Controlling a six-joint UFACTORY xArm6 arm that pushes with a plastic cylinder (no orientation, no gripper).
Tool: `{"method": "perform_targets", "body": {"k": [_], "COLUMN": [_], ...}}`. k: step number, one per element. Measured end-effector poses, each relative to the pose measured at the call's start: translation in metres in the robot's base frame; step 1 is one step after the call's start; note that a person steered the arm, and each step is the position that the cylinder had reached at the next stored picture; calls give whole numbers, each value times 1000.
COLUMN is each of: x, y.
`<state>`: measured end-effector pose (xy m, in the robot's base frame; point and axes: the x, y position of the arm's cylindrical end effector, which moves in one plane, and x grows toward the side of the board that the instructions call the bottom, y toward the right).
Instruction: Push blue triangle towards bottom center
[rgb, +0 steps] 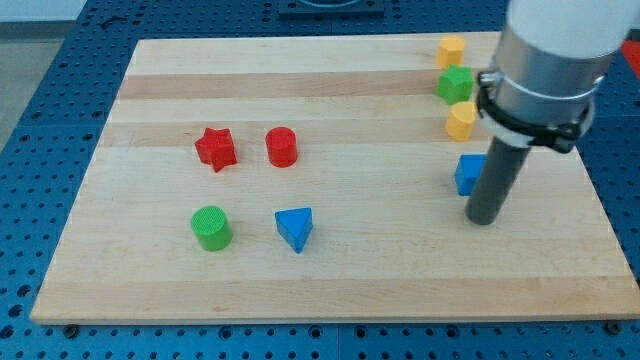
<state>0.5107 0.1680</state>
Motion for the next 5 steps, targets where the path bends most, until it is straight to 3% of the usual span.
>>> {"method": "perform_targets", "body": {"k": [2,3,4,5], "x": [-26,-19,28,22], "y": [-7,-12,-45,-92]}}
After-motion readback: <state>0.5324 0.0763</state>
